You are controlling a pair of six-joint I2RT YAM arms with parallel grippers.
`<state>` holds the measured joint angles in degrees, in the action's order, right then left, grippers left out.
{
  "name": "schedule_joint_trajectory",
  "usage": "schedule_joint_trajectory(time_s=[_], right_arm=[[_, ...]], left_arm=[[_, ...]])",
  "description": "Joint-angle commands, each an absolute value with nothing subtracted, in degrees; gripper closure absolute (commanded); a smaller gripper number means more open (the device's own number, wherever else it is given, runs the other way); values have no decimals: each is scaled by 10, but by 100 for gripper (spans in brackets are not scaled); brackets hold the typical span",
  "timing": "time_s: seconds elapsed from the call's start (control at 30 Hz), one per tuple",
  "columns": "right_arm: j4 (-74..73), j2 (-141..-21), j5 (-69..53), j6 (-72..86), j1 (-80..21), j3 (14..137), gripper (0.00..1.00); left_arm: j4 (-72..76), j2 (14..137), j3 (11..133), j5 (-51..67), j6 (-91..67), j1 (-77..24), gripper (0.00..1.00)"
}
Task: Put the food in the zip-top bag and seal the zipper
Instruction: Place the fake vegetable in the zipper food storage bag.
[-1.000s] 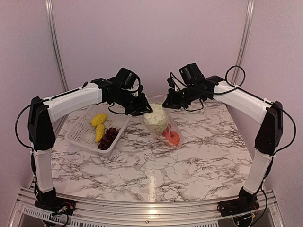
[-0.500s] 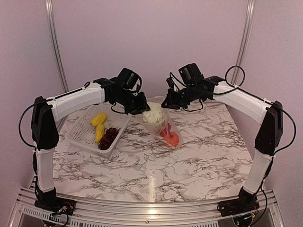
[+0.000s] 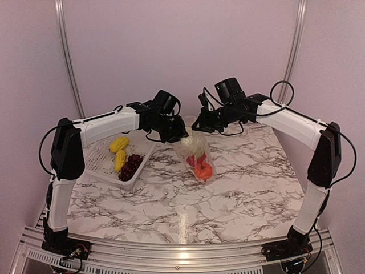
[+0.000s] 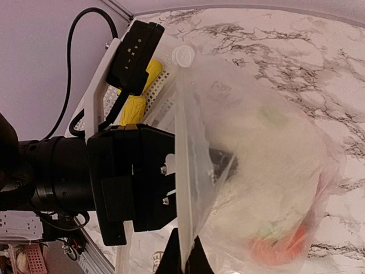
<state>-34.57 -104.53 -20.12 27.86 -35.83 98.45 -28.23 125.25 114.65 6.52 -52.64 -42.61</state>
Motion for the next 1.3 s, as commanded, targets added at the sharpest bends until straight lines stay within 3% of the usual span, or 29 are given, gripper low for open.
schedule_joint_trajectory(time_s=[0.0,0.53,0.67,0.73,1.03,1.27], right_arm=[[-320,-1026,-221,291,-365,989,100],[-293,-1033,-293,296,-366,1000,100],[-296,-1039,-282,296,-366,1018,100],[-307,-1041,-266,294,-364,1019,100],[-319,-1025,-227,294,-346,979,100],[-312,-1027,-227,296,-339,974,100]], left_arm=[[-225,1269,1172,74,-543,-436,100],[-167,1311,1175,49,-598,-436,99],[-168,1309,1165,59,-591,-434,94],[-174,1305,1161,66,-587,-434,89],[-189,1251,1159,56,-536,-432,48],[-209,1202,1160,45,-516,-429,35]])
